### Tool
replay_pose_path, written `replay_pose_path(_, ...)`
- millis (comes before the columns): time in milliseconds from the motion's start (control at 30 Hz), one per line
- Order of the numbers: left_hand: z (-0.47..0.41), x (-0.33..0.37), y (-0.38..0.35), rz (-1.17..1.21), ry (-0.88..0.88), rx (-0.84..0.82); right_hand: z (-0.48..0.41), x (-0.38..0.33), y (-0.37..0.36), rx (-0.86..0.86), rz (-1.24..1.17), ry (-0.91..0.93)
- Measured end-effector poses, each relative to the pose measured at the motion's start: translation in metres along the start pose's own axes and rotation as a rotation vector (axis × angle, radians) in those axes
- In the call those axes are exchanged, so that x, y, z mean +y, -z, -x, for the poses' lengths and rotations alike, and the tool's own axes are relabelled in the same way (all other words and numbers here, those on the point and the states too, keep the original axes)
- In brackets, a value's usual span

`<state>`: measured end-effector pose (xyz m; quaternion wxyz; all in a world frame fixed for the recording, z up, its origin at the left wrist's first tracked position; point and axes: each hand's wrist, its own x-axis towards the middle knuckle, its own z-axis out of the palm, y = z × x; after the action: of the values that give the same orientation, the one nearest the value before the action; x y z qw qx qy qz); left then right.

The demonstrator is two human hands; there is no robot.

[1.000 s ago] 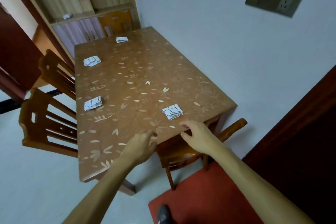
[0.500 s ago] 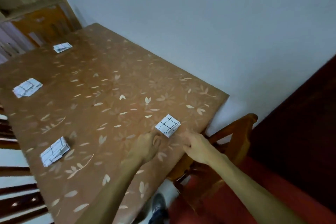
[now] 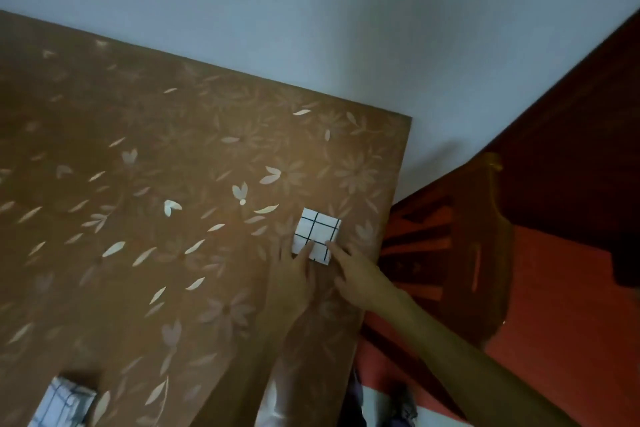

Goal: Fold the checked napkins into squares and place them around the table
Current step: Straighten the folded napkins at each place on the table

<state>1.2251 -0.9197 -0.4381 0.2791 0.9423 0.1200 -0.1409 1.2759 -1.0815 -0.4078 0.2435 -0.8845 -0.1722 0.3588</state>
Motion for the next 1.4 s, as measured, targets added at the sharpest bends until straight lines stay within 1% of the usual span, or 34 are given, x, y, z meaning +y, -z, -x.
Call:
replay_pose_path(133,-0.002,0.010,-0.012,-0.109,-0.047,-0.129,-0.003,0.002,-0.001,0.064,0.018,-0.054)
replay_pose_path(233,-0.005,0.023,-0.014,-0.129,-0.049,-0.191,0.002,0.009,-0.004,0.107,0.053,-0.102)
replay_pose_path(333,-0.004,0.039,-0.020,-0.144,-0.113,-0.191,0.012,0.018,-0.004,0.148,0.058,-0.162)
replay_pose_path(433,0.001,0.051,-0.029,-0.146,-0.155,-0.165,0.019,0.029,-0.005,0.154,0.047,-0.211)
replay_pose_path(600,0.008,0.054,-0.033,-0.152,-0.176,-0.108,0.025,0.034,-0.005,0.144,0.050,-0.199)
replay_pose_path(700,0.015,0.050,-0.027,-0.094,-0.141,-0.042,0.032,0.030,0.002,0.150,0.040,-0.156)
replay_pose_path(867,0.039,0.053,-0.003,-0.089,-0.082,0.037,0.051,0.021,0.022,0.200,0.019,-0.065)
replay_pose_path(1000,0.063,0.060,0.015,-0.179,-0.070,0.096,0.078,0.018,0.037,0.251,0.029,0.073)
replay_pose_path(1067,0.082,0.069,0.021,-0.202,-0.011,0.141,0.093,0.017,0.040,0.269,0.053,0.129)
replay_pose_path(1133,0.107,0.077,0.024,-0.217,0.037,0.150,0.109,0.017,0.040,0.270,0.090,0.194)
replay_pose_path(1200,0.134,0.084,0.021,-0.226,0.068,0.132,0.125,0.015,0.039,0.251,0.150,0.260)
replay_pose_path(1300,0.179,0.090,0.020,-0.211,0.206,0.090,0.150,0.009,0.030,0.176,0.196,0.332)
replay_pose_path(1400,0.225,0.082,0.020,-0.225,0.310,0.090,0.172,0.000,0.011,0.101,0.218,0.417)
